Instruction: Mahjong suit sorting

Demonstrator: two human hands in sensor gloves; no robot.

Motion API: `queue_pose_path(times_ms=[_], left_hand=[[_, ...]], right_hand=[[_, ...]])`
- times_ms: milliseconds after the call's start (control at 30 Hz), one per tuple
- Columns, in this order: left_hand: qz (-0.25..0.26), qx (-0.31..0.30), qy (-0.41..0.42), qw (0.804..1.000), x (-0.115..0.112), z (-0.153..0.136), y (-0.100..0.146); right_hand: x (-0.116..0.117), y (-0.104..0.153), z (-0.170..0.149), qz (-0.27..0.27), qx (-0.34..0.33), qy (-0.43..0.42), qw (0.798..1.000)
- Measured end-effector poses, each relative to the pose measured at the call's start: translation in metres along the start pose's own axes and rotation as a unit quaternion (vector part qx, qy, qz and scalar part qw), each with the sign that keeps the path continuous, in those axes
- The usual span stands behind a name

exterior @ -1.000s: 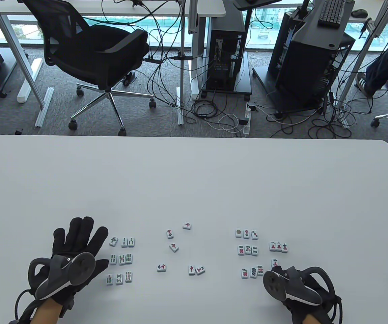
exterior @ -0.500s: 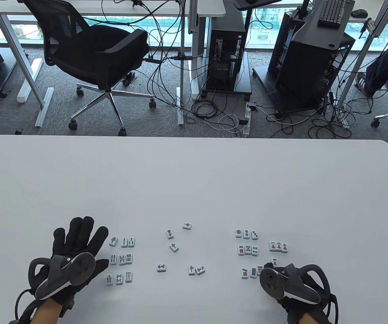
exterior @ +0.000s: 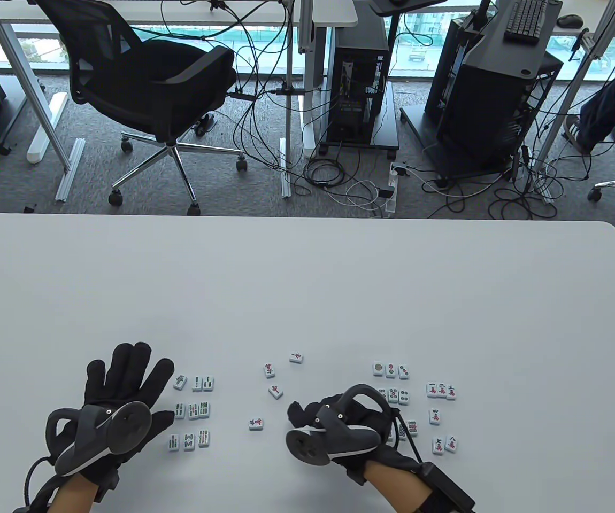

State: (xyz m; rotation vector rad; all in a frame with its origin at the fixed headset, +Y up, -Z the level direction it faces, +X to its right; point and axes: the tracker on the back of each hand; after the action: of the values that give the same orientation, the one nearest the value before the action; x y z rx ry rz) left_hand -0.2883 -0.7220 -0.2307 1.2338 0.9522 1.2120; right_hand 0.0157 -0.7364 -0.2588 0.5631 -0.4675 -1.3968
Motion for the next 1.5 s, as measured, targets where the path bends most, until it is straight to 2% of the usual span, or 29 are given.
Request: queue_pose_path(times_ms=[167, 333, 467, 700, 967, 1167, 1267, 1367, 1500], left_hand=[[0.002, 0.0, 0.007, 1.0, 0.0, -0.002, 0.0], [0.008, 0.001, 0.011, 1.0, 0.001, -0.003, 0.0], [0.009, 0.002, 0.012, 1.0, 0.001, -0.004, 0.001], [0.007, 0.004, 0.015, 1.0, 0.0, -0.006, 0.001], [0.003, 0.002, 0.012, 1.0, -0.001, -0.006, 0.0], [0.006, 0.006, 0.015, 1.0, -0.001, -0.008, 0.0], [0.006, 0.006, 0.021, 1.0, 0.0, -0.009, 0.0], [0.009, 0.008, 0.019, 1.0, -0.001, -0.009, 0.0], [0.003, 0.007, 0.005, 1.0, -0.004, -0.008, -0.001]], right_hand=[[0.001, -0.036, 0.018, -0.016, -0.037, 0.088, 0.995], [0.006, -0.056, 0.034, 0.018, -0.056, 0.079, 0.995], [0.012, -0.062, 0.041, 0.046, -0.071, 0.105, 0.991], [0.02, -0.063, 0.046, 0.049, -0.09, 0.11, 0.989], [0.018, -0.065, 0.032, 0.056, -0.072, 0.045, 0.995], [-0.014, -0.036, -0.016, -0.007, 0.011, 0.012, 1.0], [-0.029, -0.001, -0.057, -0.026, 0.079, 0.009, 0.996], [-0.029, 0.042, -0.097, -0.01, 0.156, 0.013, 0.988], [-0.007, 0.094, -0.129, 0.06, 0.225, 0.035, 0.972]])
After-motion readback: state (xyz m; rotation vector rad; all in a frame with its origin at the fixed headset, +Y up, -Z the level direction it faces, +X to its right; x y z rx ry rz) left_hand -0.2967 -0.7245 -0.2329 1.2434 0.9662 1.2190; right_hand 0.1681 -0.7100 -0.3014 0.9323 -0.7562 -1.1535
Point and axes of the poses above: the tracker on the back of each hand, its own z axis roughly to the thumb side, its own y axis roughly from the fingertips to the wrist, x = y × z, and after that the axes turned 6 degrees about -y, right-handed
